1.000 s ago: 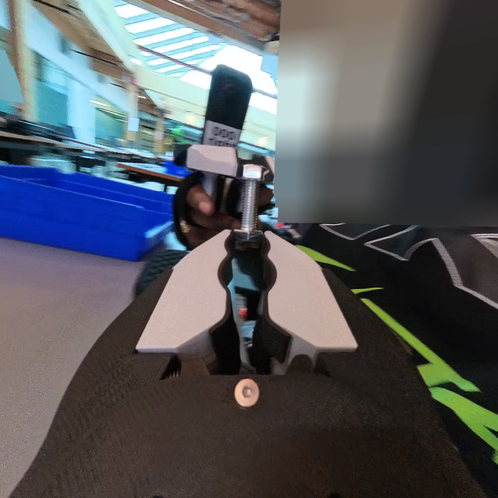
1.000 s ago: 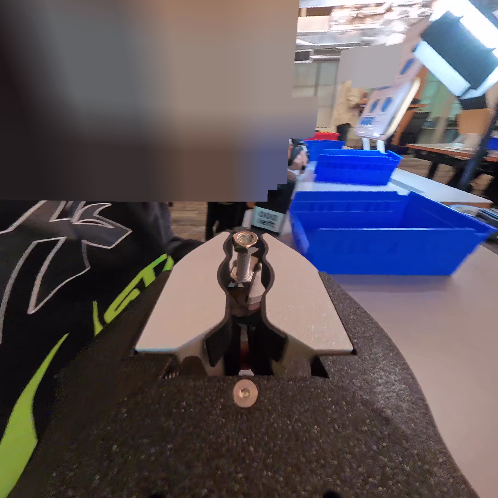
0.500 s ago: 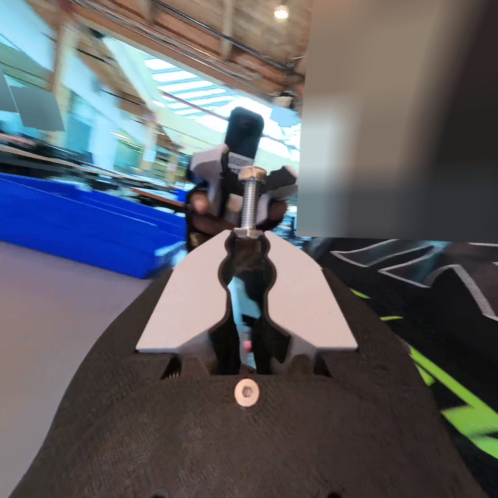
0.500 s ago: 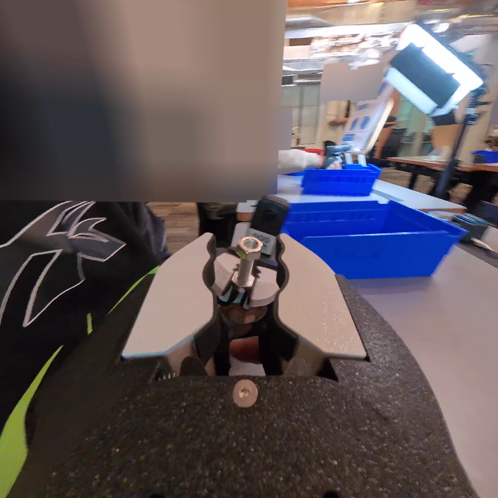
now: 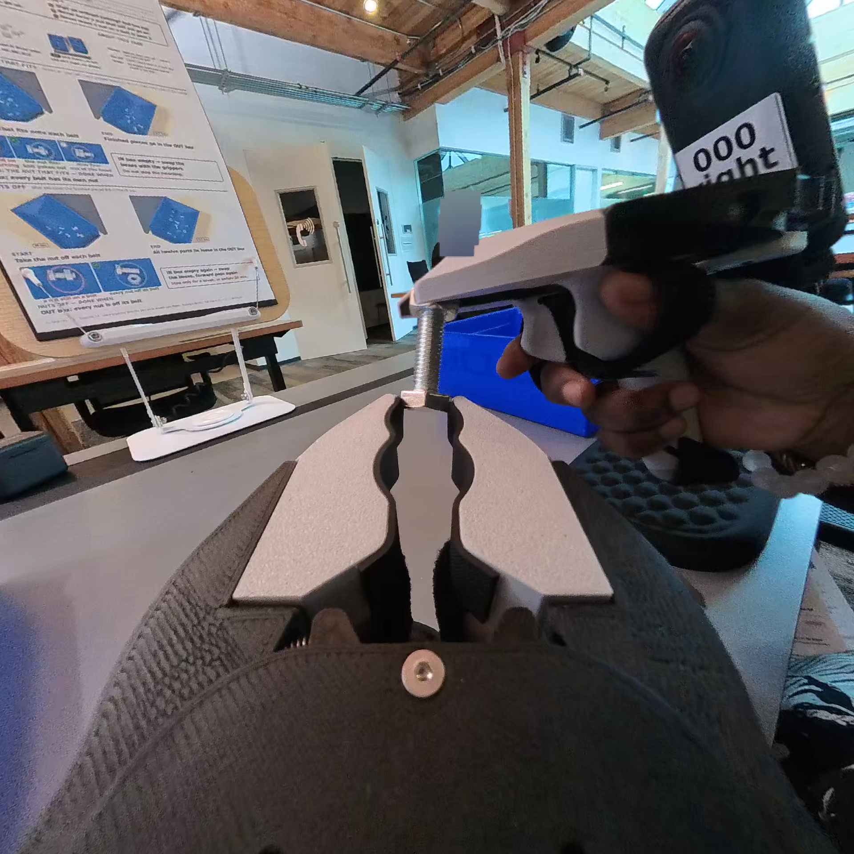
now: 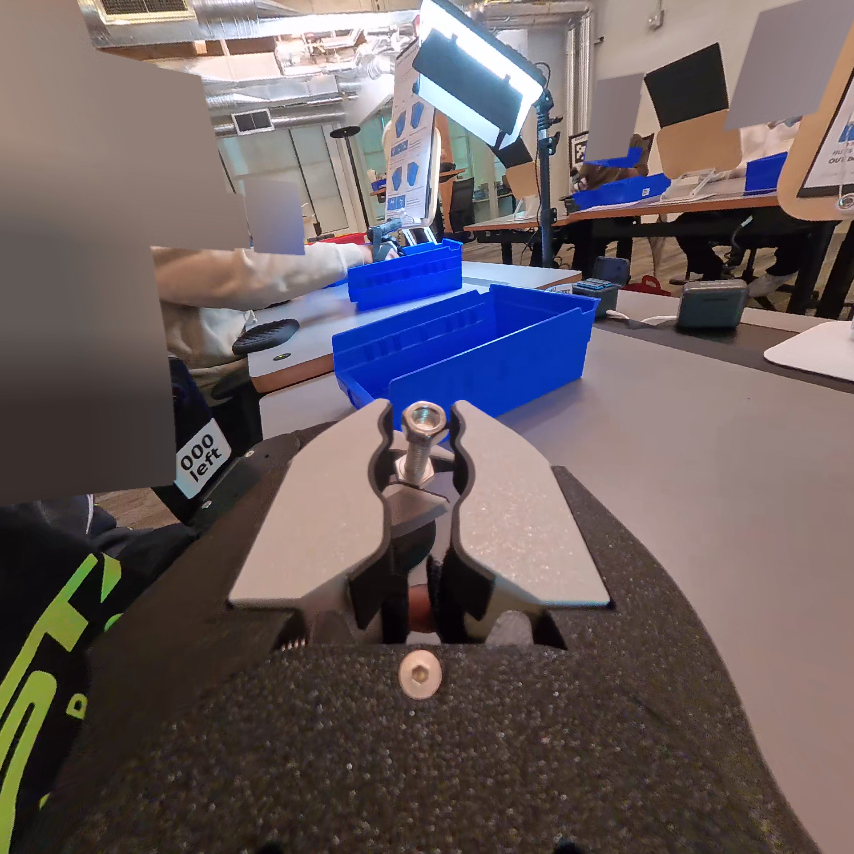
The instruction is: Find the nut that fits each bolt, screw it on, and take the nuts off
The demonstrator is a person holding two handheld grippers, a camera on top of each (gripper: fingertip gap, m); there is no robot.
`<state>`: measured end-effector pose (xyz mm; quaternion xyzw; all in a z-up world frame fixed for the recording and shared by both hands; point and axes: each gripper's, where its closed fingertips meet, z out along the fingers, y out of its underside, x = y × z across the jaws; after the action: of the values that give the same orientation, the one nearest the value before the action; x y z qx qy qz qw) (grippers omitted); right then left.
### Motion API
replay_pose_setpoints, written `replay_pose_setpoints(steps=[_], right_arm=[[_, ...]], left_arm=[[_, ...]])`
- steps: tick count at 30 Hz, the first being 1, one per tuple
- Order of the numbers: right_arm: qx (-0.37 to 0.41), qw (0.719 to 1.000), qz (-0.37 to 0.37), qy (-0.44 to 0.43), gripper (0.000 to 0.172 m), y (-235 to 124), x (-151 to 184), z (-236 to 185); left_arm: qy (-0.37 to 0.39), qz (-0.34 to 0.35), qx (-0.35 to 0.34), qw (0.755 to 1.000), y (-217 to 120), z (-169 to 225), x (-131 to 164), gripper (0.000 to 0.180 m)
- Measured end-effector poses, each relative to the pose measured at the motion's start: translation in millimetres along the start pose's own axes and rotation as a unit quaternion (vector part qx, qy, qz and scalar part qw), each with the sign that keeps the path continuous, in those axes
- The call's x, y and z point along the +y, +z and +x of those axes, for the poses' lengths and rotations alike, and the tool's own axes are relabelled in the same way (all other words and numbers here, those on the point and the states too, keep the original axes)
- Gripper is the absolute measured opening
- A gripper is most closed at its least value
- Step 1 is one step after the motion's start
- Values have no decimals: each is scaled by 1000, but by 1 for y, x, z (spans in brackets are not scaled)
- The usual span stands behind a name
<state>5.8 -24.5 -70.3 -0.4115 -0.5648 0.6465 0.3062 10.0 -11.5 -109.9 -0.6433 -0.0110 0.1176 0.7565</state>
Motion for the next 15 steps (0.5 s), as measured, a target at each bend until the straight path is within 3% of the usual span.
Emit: replay_pose_setpoints(steps=[4, 8, 10, 15], right_arm=[[-18, 1000, -11, -19, 19, -3, 1, -3], [-79, 996, -7, -50, 19, -12, -4, -17], [-114, 991, -5, -64, 19, -17, -6, -26], [-195, 976, -14, -94, 19, -27, -5, -48]], left_arm=[[-17, 3, 31, 999, -1, 6, -1, 18], [-100, 26, 144, 984, -7, 24, -10, 18], [-167, 35, 228, 958, -14, 37, -17, 18], [-319, 30, 416, 851, -35, 62, -29, 18]])
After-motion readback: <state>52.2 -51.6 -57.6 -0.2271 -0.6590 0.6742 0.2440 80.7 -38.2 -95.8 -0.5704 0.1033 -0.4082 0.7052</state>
